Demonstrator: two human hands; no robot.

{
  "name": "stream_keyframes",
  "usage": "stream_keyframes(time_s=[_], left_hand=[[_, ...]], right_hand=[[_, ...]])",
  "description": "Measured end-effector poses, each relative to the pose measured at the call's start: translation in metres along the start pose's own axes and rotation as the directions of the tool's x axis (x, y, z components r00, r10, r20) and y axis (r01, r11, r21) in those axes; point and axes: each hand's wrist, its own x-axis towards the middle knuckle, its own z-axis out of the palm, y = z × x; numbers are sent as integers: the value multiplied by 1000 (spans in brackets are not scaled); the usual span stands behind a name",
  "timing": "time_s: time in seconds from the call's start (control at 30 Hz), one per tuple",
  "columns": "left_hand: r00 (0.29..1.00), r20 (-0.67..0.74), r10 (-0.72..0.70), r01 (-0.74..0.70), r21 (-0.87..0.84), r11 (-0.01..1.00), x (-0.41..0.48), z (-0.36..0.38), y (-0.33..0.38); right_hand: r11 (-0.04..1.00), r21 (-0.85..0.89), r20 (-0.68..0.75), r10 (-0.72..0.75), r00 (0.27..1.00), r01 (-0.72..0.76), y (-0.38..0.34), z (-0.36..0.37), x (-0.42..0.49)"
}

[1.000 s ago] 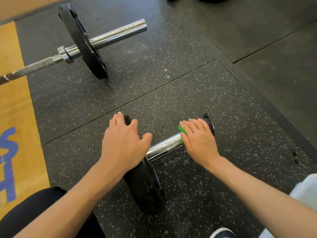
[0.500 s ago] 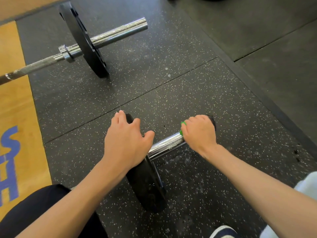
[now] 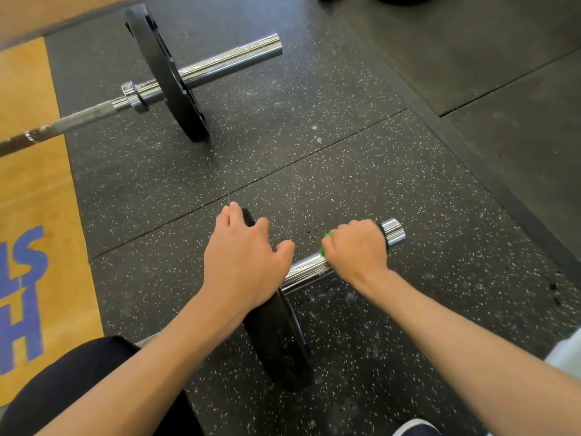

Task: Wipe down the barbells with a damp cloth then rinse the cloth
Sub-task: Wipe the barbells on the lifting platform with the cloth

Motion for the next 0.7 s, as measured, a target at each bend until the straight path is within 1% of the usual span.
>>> stream_keyframes(time_s=[0.07,0.13,0.2,0.23,0.27,0.33,0.37,0.4,0.43,0.5,0.53,0.57,0.6,0.63,0.7], left_hand=[[1000,0,2,-2,-2,1000,0,0,0],[1000,7,8,-8,1,1000,-1,0,-1],[1000,9,14,-14,2,1000,-3,0,-1],[1000,8,17,-17,2,1000,-3,0,-1],[1000,8,19,-19,1,1000,-3,0,-1],[1000,5,18,-18,1,1000,-3,1,0],[1000,1,16,-16,-2,1000,-2,1,0],[1000,-3,15,-16,-8,1000,-1,1,0],[1000,-7,14,-14,-12,1000,-1,1,0],[1000,-11,11,-11,-10,1000,-1,2,-1],[1000,-14,12,-13,-7,1000,-1,2,-1],[1000,-16,17,-17,-4,1000,-1,2,-1],[1000,-18,21,-21,-2,1000,-2,2,-1],[1000,-20,22,-22,-1,1000,-2,3,-1],[999,-26,25,-25,-4,1000,-2,3,-2]], right_hand=[[995,69,-1,-66,998,66,-13,7,-14],[977,125,-60,-169,984,175,-4,13,-27],[950,125,-139,-268,953,285,22,17,-35],[951,116,-153,-269,951,287,37,17,-34],[963,113,-149,-228,962,245,49,16,-30],[993,90,-93,-73,993,81,56,8,-18],[998,57,-61,5,998,-2,50,2,-11],[998,31,-31,52,998,-51,39,-3,-4],[999,4,-1,40,999,-40,26,-7,2],[988,-106,97,-102,990,112,-3,-8,6],[975,-121,158,-169,973,189,-15,-7,6],[967,-97,198,-215,956,237,-24,-6,6],[963,-73,211,-238,948,258,-29,-3,6],[965,-59,187,-241,952,256,-33,-2,5],[979,-44,99,-195,976,200,-31,2,-1]])
